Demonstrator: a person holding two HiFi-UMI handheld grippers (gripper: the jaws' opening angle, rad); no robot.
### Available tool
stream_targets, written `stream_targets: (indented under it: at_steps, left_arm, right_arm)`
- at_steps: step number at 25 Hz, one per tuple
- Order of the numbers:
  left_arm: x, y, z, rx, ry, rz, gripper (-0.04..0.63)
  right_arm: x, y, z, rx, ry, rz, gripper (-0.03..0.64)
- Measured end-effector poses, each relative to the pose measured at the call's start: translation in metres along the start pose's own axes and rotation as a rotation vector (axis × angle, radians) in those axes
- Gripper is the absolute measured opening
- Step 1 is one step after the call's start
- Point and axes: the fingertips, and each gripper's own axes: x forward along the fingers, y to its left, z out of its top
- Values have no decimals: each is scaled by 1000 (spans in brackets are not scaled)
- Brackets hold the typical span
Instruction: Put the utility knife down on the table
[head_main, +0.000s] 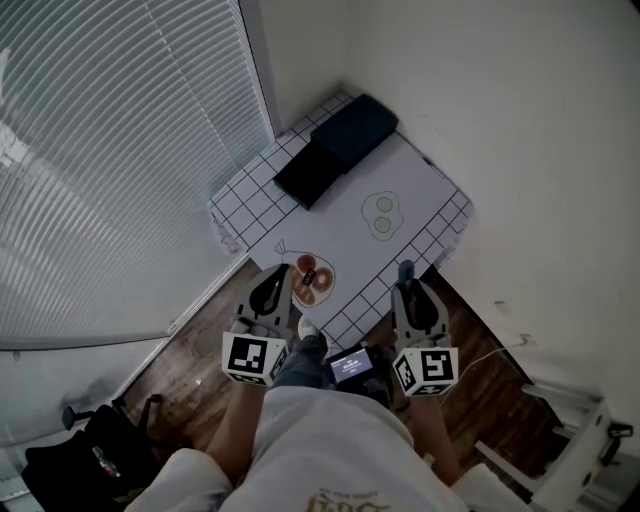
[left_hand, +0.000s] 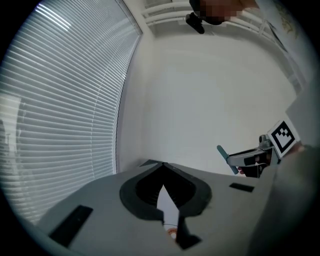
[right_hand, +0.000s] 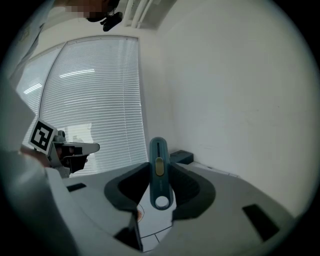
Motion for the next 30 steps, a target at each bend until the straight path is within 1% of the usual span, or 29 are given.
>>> stream_targets:
  at_steps: [9,18,30]
  left_arm:
    - [25,15,-19,-26,44,-25,8]
    - [40,14,-44,-45,101,-62,8]
    - [57,10,-80,-46,175,-102,8]
  right_arm:
    - [23,-2,-17,6,62,-18,137]
    - [42,-2,-38,-11,125,-13,137]
    - [50,-5,-84,-3,226,-14,137]
